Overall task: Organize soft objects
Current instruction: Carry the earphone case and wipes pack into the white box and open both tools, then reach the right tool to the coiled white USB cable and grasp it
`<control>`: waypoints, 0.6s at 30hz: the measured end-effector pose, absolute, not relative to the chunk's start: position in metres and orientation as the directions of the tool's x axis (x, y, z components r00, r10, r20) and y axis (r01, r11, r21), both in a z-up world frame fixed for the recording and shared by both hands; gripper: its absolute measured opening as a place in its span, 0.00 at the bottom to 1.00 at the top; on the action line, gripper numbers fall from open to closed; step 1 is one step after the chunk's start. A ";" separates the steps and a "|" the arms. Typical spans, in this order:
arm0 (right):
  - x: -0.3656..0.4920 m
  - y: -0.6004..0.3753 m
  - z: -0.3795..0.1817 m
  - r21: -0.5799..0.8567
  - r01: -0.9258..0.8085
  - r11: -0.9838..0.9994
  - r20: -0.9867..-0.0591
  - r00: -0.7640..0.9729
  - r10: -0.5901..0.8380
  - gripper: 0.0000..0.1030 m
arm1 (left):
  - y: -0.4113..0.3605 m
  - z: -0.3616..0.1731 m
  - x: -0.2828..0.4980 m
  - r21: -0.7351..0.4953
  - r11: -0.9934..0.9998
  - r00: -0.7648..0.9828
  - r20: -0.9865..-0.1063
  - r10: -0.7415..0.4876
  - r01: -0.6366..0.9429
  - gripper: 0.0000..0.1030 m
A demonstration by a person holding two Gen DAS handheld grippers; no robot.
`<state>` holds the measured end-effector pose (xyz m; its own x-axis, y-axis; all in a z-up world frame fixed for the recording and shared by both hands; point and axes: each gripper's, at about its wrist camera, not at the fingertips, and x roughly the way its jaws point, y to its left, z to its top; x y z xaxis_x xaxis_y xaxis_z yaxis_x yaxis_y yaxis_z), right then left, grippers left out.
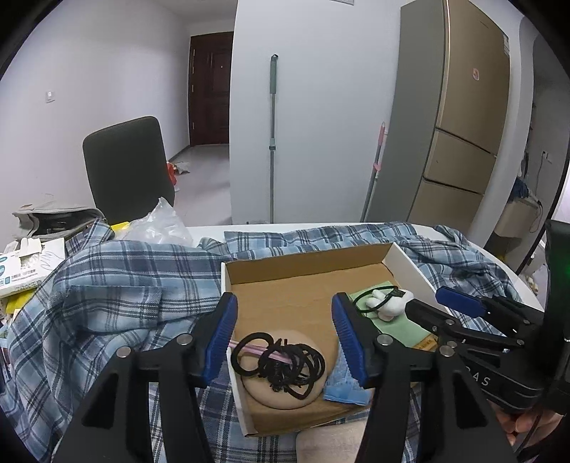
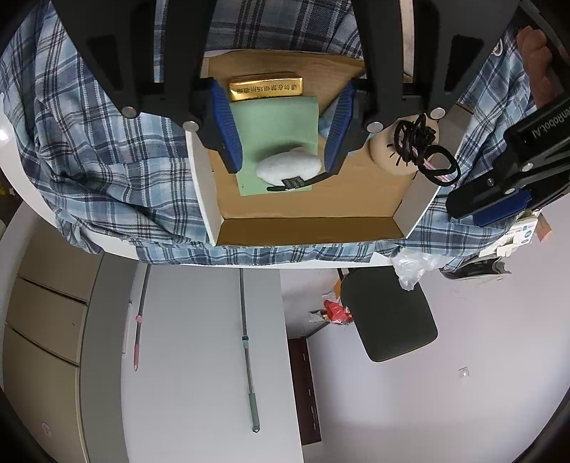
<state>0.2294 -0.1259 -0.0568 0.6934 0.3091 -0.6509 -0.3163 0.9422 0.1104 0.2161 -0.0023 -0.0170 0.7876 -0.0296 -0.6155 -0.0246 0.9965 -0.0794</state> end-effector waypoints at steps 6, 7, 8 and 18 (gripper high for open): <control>0.217 -0.129 -0.029 0.117 -0.306 0.945 -0.581 0.751 0.315 0.46 | -0.011 0.012 0.195 -0.055 0.998 0.836 -0.549 -0.014 -0.019 0.56; 0.214 -0.130 -0.024 0.117 -0.306 0.945 -0.568 0.760 0.316 0.46 | -0.013 0.021 0.188 -0.052 0.999 0.851 -0.525 -0.016 -0.013 0.56; 0.211 -0.131 -0.018 0.119 -0.305 0.945 -0.556 0.768 0.318 0.46 | -0.013 0.028 0.182 -0.051 0.999 0.862 -0.507 -0.015 -0.012 0.56; 0.153 -0.127 0.039 0.103 -0.291 0.951 -0.439 0.844 0.306 0.46 | -0.013 0.086 0.115 -0.035 0.999 0.926 -0.376 -0.026 0.014 0.56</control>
<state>0.1527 -0.1274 0.0390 0.8445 0.3063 -0.4393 -0.2913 0.9511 0.1031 0.1151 -0.0132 0.0861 0.9264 -0.0265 -0.3756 0.0142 0.9993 -0.0355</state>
